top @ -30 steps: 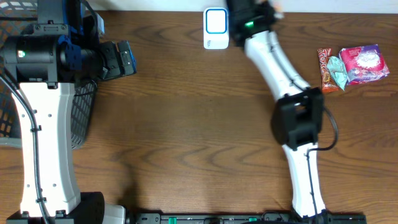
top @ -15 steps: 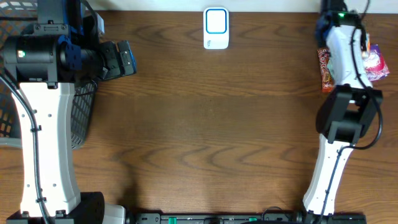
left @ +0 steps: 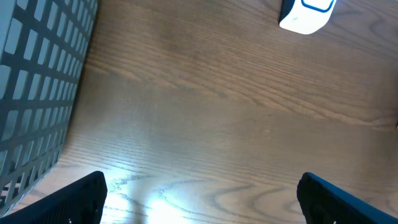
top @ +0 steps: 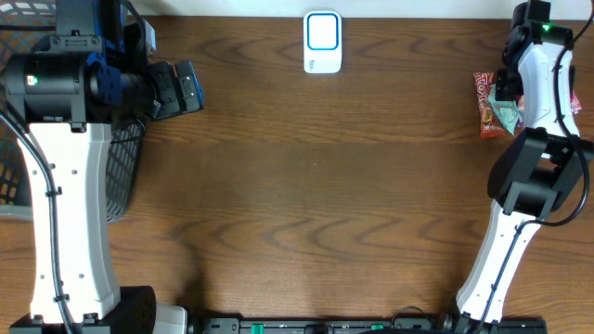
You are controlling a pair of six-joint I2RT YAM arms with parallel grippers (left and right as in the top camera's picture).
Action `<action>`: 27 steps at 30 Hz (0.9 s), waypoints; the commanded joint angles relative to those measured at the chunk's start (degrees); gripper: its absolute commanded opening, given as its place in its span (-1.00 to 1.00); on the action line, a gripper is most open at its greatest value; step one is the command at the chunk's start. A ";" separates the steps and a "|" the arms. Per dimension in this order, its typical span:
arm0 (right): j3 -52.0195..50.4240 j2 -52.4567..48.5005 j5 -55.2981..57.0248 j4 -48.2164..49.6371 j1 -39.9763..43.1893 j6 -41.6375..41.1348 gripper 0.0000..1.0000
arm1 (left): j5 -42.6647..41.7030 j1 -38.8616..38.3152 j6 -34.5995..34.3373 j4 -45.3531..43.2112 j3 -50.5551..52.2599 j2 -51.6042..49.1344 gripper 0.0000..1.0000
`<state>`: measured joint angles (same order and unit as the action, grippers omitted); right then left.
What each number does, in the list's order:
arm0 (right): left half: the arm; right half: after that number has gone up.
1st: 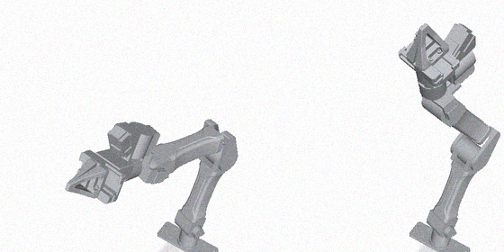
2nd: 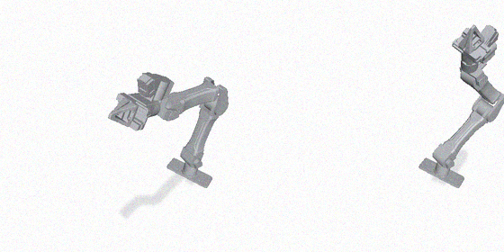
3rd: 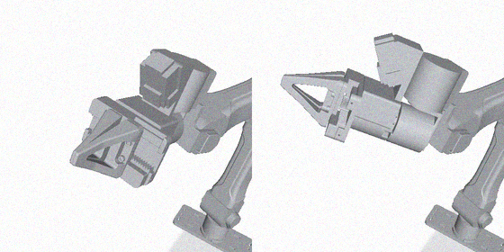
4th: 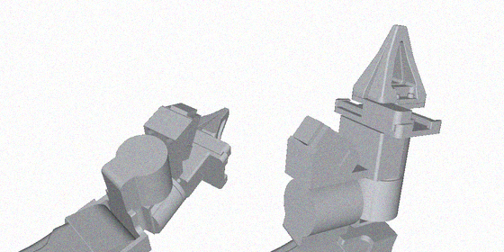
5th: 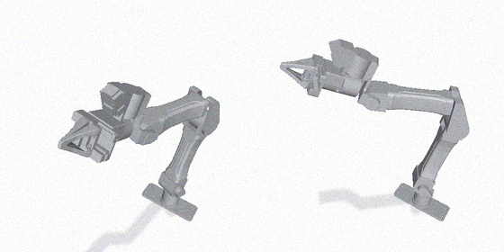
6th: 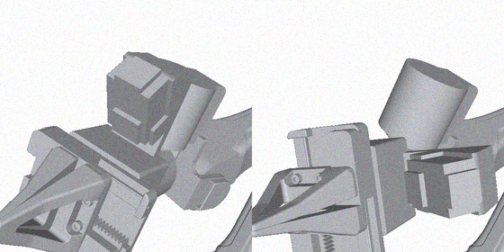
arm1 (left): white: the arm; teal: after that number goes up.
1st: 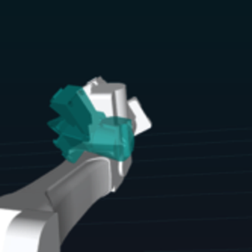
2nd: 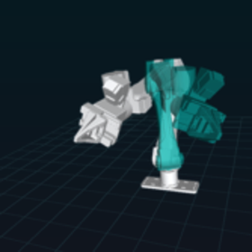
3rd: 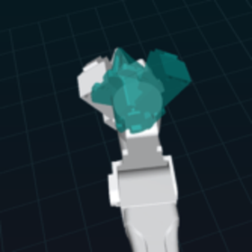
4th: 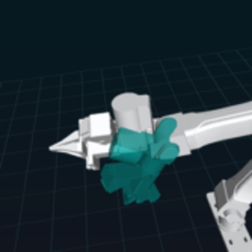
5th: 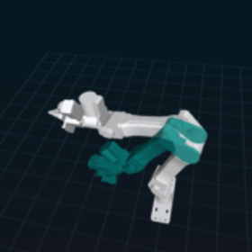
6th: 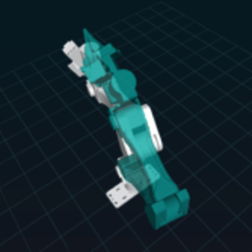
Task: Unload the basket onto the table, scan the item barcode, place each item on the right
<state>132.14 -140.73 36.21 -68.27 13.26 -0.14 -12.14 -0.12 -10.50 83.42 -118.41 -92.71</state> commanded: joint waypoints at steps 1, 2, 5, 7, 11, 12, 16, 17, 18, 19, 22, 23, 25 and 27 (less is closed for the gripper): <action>-0.15 3.65 -0.79 -0.96 -1.18 -4.72 0.99 | -0.48 -0.11 -0.28 0.11 0.13 -0.50 0.96; -0.15 4.87 -0.79 -1.40 -1.38 -5.79 0.98 | -0.48 -0.11 -0.28 0.09 0.13 -0.50 0.96; -0.15 9.49 -0.85 -3.72 -2.23 -9.20 0.98 | -0.46 -0.11 -0.28 0.09 0.13 -0.50 0.96; -0.15 12.79 -1.99 -5.62 -2.86 -10.36 0.98 | -0.48 -0.11 -0.28 0.09 0.13 -0.50 0.96; -0.15 19.91 -9.90 -11.04 -3.82 -11.47 0.98 | -0.48 -0.11 -0.28 0.09 0.13 -0.50 0.96; -0.15 21.49 -13.16 -11.93 -4.02 -11.69 0.99 | -0.48 -0.11 -0.28 0.09 0.13 -0.52 0.96; -0.15 27.69 -23.76 -14.60 -5.22 -8.92 0.99 | -0.48 -0.11 -0.28 0.09 0.13 -0.50 0.95; -0.15 29.09 -24.70 -15.65 -5.64 -8.96 0.99 | -0.48 -0.11 -0.28 0.09 0.13 -0.50 0.96; -0.17 30.38 -25.24 -16.81 -6.19 -8.94 0.99 | -0.48 -0.11 -0.28 0.09 0.13 -0.50 0.96; -0.15 31.69 -25.20 -18.05 -6.78 -8.90 0.99 | -0.48 -0.11 -0.28 0.09 0.13 -0.50 0.96; -0.26 35.56 -25.24 -21.75 -9.03 -8.31 0.99 | -0.48 -0.11 -0.28 0.09 0.13 -0.50 0.96; -0.26 36.98 -25.22 -23.06 -10.05 -8.24 0.99 | -0.48 -0.11 -0.28 0.09 0.13 -0.50 0.96; -0.26 39.74 -25.14 -24.90 -12.17 -6.93 0.99 | -0.48 -0.11 -0.28 0.09 0.13 -0.52 0.96; -0.26 42.40 -25.16 -26.21 -13.97 -6.54 0.98 | -0.48 -0.11 -0.28 0.09 0.13 -0.50 0.96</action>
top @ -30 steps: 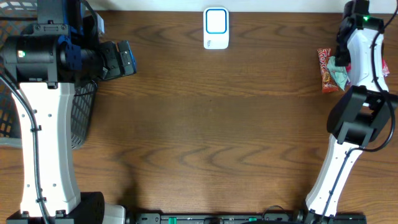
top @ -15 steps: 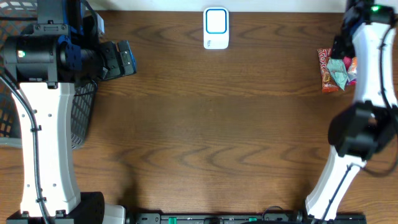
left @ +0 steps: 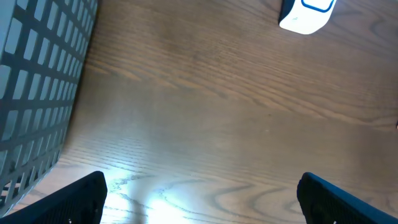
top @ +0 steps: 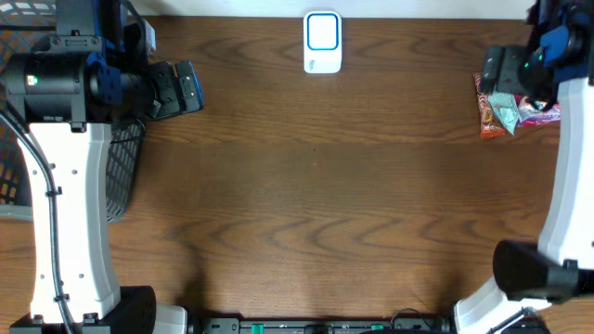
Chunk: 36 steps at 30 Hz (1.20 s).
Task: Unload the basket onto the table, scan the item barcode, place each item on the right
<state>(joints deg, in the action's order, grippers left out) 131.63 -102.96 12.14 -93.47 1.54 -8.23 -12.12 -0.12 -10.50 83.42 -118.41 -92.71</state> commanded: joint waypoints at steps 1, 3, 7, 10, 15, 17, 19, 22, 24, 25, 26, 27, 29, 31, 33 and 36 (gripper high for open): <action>0.24 6.40 -1.09 -1.92 -3.37 1.51 0.98 | -0.50 -0.11 -0.28 0.09 0.13 -0.50 0.96; 0.20 9.68 -1.11 -3.30 -5.09 1.46 0.99 | -0.50 -0.11 -0.28 0.09 0.13 -0.50 0.96; -1.07 17.40 -2.51 -3.82 -8.39 1.46 0.99 | -0.50 -0.11 -0.28 0.09 0.13 -0.50 0.96; -3.89 23.58 -2.64 -3.78 -10.27 1.42 0.99 | -0.50 -0.11 -0.28 0.09 0.13 -0.50 0.96; -12.68 34.16 -5.09 -3.80 -11.02 -0.07 0.99 | -0.50 -0.11 -0.28 0.09 0.13 -0.52 0.96; -18.27 38.99 -8.90 -3.80 -11.02 -0.09 0.98 | -0.50 -0.11 -0.28 0.09 0.13 -0.50 0.96; -22.91 42.64 -11.89 -3.80 -11.02 -0.09 0.99 | -0.50 -0.11 -0.28 0.09 0.13 -0.50 0.96; -30.14 48.24 -14.73 -3.80 -11.02 -0.07 0.99 | -0.50 -0.11 -0.28 0.09 0.13 -0.50 0.96; -33.51 50.99 -14.88 -3.80 -11.02 -0.07 0.99 | -0.50 -0.11 -0.28 0.11 0.13 -0.52 0.96; -34.80 52.09 -14.88 -3.80 -11.02 -0.07 0.98 | -0.50 -0.11 -0.28 0.09 0.13 -0.50 0.96; -35.98 53.16 -14.88 -3.80 -11.02 -0.07 0.99 | -0.50 -0.11 -0.28 0.11 0.13 -0.50 0.96; -36.74 53.94 -14.91 -3.80 -11.02 -0.07 0.99 | -0.50 -0.11 -0.28 0.09 0.13 -0.50 0.96; -37.66 55.06 -14.88 -3.80 -11.02 -0.07 0.99 | -0.48 -0.11 -0.28 0.09 0.13 -0.50 0.96; -37.77 55.49 -14.86 -3.80 -11.02 -0.04 0.98 | -0.50 -0.11 -0.28 0.09 0.13 -0.50 0.96; -37.77 55.56 -14.86 -3.80 -11.02 -0.07 0.99 | -0.50 -0.11 -0.28 0.11 0.13 -0.50 0.96; -37.79 55.56 -14.86 -3.80 -11.02 -0.04 0.98 | -0.50 -0.11 -0.28 0.09 0.13 -0.52 0.96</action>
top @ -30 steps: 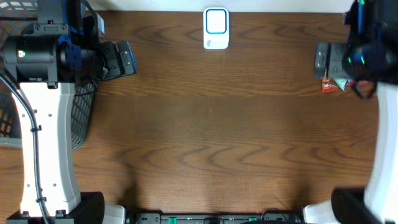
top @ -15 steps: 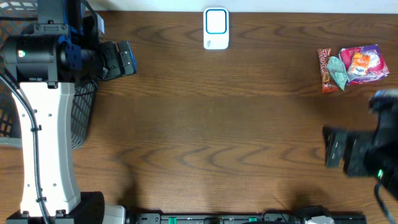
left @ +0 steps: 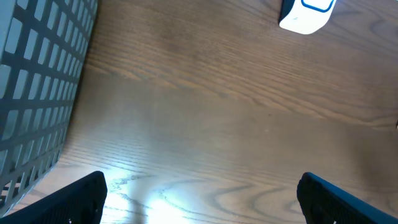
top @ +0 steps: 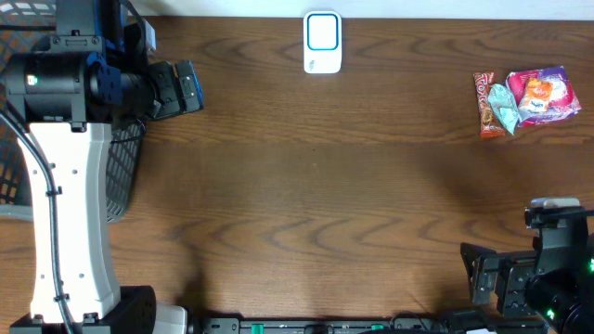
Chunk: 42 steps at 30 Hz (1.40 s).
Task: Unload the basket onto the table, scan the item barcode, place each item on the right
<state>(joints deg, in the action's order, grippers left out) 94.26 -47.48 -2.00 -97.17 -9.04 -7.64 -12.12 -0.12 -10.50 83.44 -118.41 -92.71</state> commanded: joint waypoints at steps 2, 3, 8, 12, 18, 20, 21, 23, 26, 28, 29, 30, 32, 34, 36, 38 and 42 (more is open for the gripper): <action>-0.42 0.09 -0.72 -0.11 -0.44 -0.63 0.99 | -0.50 -0.11 -0.28 0.07 0.13 -0.52 0.96; -0.42 0.09 -0.72 -0.11 -0.44 -0.63 0.98 | -0.50 -0.11 -0.28 0.07 0.13 -0.50 0.96; -0.42 0.09 -0.70 -0.11 -0.44 -0.63 0.99 | -0.50 -0.11 -0.28 0.07 0.13 -0.52 0.96; -0.42 0.09 -0.24 -0.11 -0.44 -0.46 0.99 | -0.50 -0.11 -0.28 0.07 0.13 -0.50 0.96; -0.44 0.35 -0.26 -0.11 -0.20 -0.44 0.99 | -0.50 -0.11 -0.28 0.07 0.13 -0.50 0.95; -0.44 0.87 1.03 0.00 0.09 -0.39 0.99 | -0.50 -0.11 -0.28 0.07 0.13 -0.50 0.96; -0.50 1.33 1.90 0.09 0.20 -0.42 0.98 | -0.50 -0.11 -0.28 0.07 0.13 -0.50 0.96; -0.79 2.62 2.64 0.33 0.55 -0.37 0.98 | -0.50 -0.11 -0.28 0.07 0.13 -0.50 0.96; -1.77 5.31 3.19 1.49 1.29 -0.13 0.99 | -0.50 -0.11 -0.28 0.07 0.13 -0.50 0.96; -2.82 7.34 3.17 3.17 1.79 0.55 0.98 | -0.50 -0.11 -0.28 0.07 0.13 -0.50 0.96; -3.39 8.35 3.17 3.98 2.01 0.74 0.99 | -0.50 -0.11 -0.28 0.07 0.13 -0.50 0.96; -3.80 9.18 3.17 4.24 2.19 0.70 0.98 | -0.50 -0.11 -0.28 0.07 0.13 -0.50 0.96; -4.13 10.58 3.17 3.58 2.54 0.66 0.99 | -0.50 -0.11 -0.28 0.07 0.13 -0.50 0.96; -4.13 11.78 3.17 2.43 2.97 0.66 0.99 | -0.50 -0.11 -0.28 0.07 0.13 -0.50 0.96; -4.13 12.70 3.30 0.94 3.39 0.72 0.99 | -0.50 -0.11 -0.28 0.07 0.13 -0.50 0.96; -4.20 13.49 4.11 1.25 3.82 0.90 0.98 | -0.50 -0.11 -0.28 0.07 0.13 -0.50 0.96; -5.22 15.37 4.20 5.29 4.79 3.54 0.99 | -0.50 -0.11 -0.28 0.07 0.13 -0.50 0.96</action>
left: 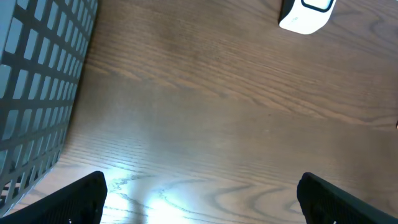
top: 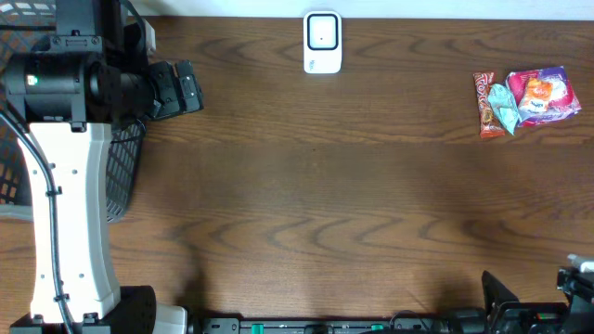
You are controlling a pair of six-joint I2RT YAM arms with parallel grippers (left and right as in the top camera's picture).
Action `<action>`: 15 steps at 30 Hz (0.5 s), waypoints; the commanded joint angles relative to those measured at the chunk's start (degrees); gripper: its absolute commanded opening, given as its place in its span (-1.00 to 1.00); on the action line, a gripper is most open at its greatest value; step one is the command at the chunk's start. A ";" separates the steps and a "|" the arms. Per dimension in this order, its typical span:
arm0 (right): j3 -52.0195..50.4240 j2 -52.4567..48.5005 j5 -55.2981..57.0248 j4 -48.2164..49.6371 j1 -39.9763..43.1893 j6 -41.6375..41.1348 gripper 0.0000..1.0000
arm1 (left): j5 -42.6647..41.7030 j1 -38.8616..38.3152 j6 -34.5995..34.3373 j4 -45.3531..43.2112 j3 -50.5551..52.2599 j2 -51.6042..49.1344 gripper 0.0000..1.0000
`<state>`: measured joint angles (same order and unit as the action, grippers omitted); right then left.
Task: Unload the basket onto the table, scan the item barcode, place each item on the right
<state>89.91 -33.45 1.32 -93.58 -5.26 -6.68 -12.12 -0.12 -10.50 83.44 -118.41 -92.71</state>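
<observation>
The white scanner (top: 322,42) stands at the far middle of the table; the left wrist view shows it at the top right (left: 306,14). A small heap of snack packets (top: 524,100) lies at the far right, with nothing touching it. My left gripper (top: 186,85) hangs over the table's left side, open and empty (left: 202,199). Only dark parts of the right arm (top: 506,301) show in the front right corner; the state of its gripper cannot be made out.
A black wire basket (top: 121,176) stands at the left edge, beside the left arm; its mesh (left: 37,81) fills the left of the wrist view. The wooden table (top: 316,204) spans the view.
The right arm has sunk further into the front right corner and is nearly out of the overhead view. The left arm has not moved. The scanner's blue ring now looks dark.
First the right arm stood over the snack packets at the far right, and then its gripper was right above them. Later it was folded back at the front right corner, the packets left lying in place. Now it is almost gone from view. The left gripper stayed open and still.
</observation>
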 commanded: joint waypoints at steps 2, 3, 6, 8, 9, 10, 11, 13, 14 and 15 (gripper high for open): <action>-2.45 2.80 0.81 4.37 1.86 3.78 0.99 | -0.50 -0.11 -0.28 0.07 0.13 -0.50 0.96; -3.37 3.56 0.52 5.40 2.29 4.37 0.98 | -0.50 -0.11 -0.28 0.07 0.13 -0.50 0.96; -6.95 5.97 -0.98 8.63 3.41 6.58 0.99 | -0.50 -0.11 -0.28 0.07 0.13 -0.50 0.95; -10.12 7.85 -2.71 11.41 4.02 9.31 0.99 | -0.50 -0.11 -0.28 0.07 0.13 -0.50 0.96; -11.72 8.68 -3.72 12.94 4.24 10.91 0.98 | -0.50 -0.11 -0.28 0.07 0.13 -0.50 0.96; -13.42 9.57 -4.74 14.73 4.37 12.59 0.99 | -0.50 -0.11 -0.28 0.07 0.13 -0.50 0.96; -15.26 10.47 -5.68 16.61 4.52 14.14 0.98 | -0.50 -0.11 -0.28 0.07 0.13 -0.50 0.96; -19.47 12.48 -6.43 20.70 4.90 16.02 0.98 | -0.50 -0.11 -0.28 0.07 0.13 -0.52 0.96; -21.49 13.46 -6.40 22.38 5.22 16.09 0.99 | -0.50 -0.11 -0.28 0.07 0.13 -0.52 0.96; -23.63 14.47 -6.40 24.04 5.62 16.22 0.98 | -0.50 -0.11 -0.28 0.07 0.13 -0.50 0.96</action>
<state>70.70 -21.30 -3.16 -71.59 -0.78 5.41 -12.12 -0.12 -10.50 83.44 -118.41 -92.71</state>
